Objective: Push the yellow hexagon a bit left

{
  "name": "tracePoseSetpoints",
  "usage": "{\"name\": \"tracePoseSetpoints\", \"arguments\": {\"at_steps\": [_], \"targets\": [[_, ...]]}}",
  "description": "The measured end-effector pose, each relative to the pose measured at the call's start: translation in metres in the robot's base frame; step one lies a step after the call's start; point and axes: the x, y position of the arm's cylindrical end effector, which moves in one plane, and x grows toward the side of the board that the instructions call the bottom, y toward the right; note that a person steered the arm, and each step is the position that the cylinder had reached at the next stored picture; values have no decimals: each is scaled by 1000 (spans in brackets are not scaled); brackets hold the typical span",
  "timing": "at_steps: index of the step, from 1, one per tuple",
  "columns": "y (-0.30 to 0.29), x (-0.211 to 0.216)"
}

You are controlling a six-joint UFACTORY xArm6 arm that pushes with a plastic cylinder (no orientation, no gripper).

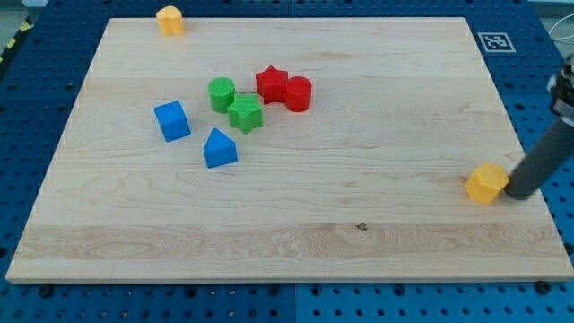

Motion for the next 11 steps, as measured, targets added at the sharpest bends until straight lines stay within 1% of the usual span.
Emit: {"name": "tracePoseSetpoints", "arguments": {"at_steps": [1,2,3,4,5,6,7,8,9,10,11], "targets": [[-19,-35],[-2,-36],[47,1],[69,57],[52,40],[4,-6],[-12,-12],[-12,-11],[-12,-2],[-22,39],[-67,45]]}}
